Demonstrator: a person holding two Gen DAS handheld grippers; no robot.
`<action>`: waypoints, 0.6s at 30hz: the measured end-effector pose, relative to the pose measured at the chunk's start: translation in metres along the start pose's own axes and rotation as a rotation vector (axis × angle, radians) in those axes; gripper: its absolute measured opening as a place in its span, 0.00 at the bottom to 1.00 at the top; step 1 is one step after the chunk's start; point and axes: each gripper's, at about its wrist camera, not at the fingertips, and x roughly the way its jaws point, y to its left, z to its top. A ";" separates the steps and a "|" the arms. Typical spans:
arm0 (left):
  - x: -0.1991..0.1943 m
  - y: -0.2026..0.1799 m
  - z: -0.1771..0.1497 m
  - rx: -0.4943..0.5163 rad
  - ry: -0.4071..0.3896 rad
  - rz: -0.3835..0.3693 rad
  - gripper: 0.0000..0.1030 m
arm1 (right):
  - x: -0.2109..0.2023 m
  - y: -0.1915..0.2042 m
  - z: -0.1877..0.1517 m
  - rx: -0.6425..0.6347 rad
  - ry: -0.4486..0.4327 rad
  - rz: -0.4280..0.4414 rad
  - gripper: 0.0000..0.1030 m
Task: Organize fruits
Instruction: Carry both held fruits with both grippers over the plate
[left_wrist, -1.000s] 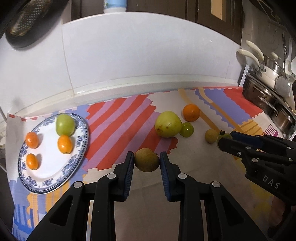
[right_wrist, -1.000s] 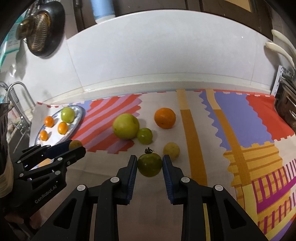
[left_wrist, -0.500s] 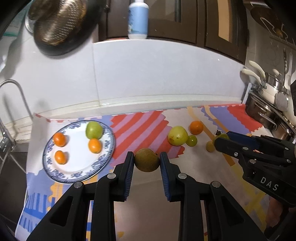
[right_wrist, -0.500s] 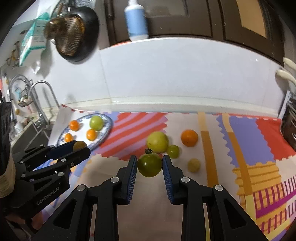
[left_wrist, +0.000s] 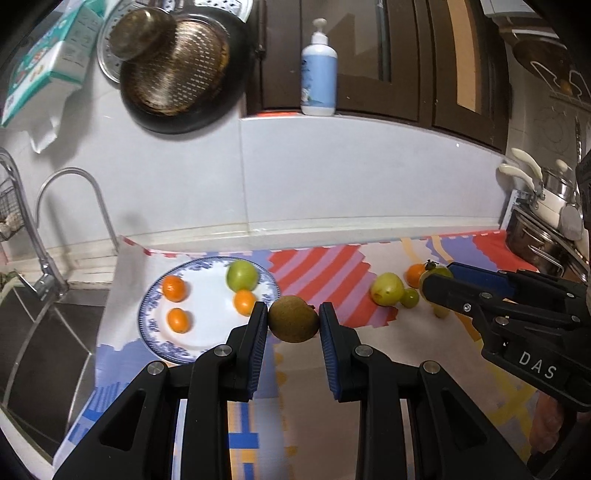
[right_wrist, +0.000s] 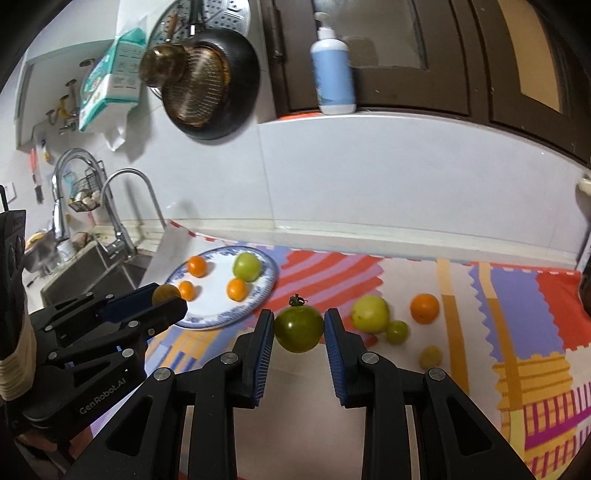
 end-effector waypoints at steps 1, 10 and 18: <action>-0.001 0.003 0.000 0.000 -0.003 0.007 0.28 | 0.001 0.004 0.002 -0.002 -0.001 0.010 0.28; -0.004 0.036 0.006 -0.013 -0.021 0.068 0.28 | 0.023 0.034 0.015 -0.028 0.002 0.077 0.28; 0.010 0.072 0.012 -0.054 0.002 0.091 0.28 | 0.056 0.058 0.037 -0.038 0.021 0.142 0.28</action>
